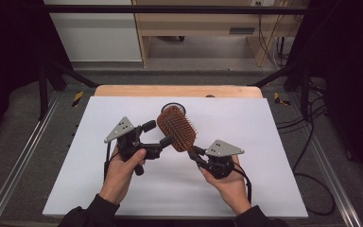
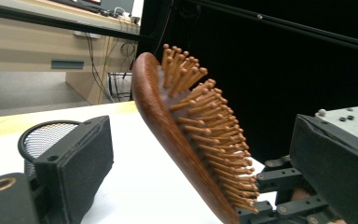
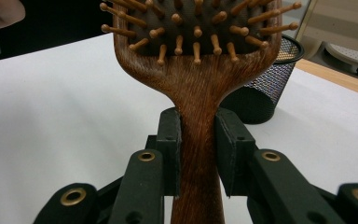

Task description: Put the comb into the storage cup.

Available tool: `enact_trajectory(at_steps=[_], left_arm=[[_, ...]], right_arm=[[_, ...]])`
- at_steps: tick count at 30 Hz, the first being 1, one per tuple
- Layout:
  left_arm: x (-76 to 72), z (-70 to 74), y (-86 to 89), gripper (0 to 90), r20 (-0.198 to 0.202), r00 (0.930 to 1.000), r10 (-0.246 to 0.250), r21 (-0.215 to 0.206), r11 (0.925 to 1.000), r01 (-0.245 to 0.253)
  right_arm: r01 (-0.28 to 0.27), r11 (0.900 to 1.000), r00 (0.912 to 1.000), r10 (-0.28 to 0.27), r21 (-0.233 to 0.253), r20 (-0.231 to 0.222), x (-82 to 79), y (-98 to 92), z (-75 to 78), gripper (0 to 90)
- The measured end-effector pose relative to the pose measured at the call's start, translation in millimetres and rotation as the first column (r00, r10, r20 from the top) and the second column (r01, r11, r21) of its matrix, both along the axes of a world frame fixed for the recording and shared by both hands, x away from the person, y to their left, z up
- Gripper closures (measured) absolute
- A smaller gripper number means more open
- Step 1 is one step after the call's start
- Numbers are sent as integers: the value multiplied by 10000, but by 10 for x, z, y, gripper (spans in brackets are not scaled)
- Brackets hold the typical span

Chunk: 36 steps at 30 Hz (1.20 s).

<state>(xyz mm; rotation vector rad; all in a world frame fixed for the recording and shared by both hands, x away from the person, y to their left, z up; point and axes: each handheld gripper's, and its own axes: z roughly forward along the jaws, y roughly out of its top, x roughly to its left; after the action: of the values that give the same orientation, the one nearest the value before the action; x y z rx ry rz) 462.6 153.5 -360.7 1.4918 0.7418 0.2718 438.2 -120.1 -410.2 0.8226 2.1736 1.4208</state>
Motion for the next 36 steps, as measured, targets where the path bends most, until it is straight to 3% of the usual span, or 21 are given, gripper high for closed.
enact_trajectory(at_steps=[10,17,26,32,36], left_arm=[[42,-4,6,82,-302,9995,-31,-292,9996,22],[125,-21,57,127,-1077,9938,-258,-901,9958,161],[166,-17,13,280,-1488,9875,-513,-1367,9901,309],[158,-14,-3,376,-1654,9860,-229,-1291,9916,14],[156,-20,-18,395,-1773,9841,-112,-1197,9928,-103]], right_arm=[[-289,9995,9996,290,-100,66,-36,55,-20,728],[-269,9995,9996,271,-160,123,-41,66,-31,727],[-383,9989,9991,388,-271,174,-58,116,-41,727],[-387,9990,9990,391,-232,194,-64,118,-45,727],[-389,9988,9991,393,-299,158,-65,132,-64,727]])
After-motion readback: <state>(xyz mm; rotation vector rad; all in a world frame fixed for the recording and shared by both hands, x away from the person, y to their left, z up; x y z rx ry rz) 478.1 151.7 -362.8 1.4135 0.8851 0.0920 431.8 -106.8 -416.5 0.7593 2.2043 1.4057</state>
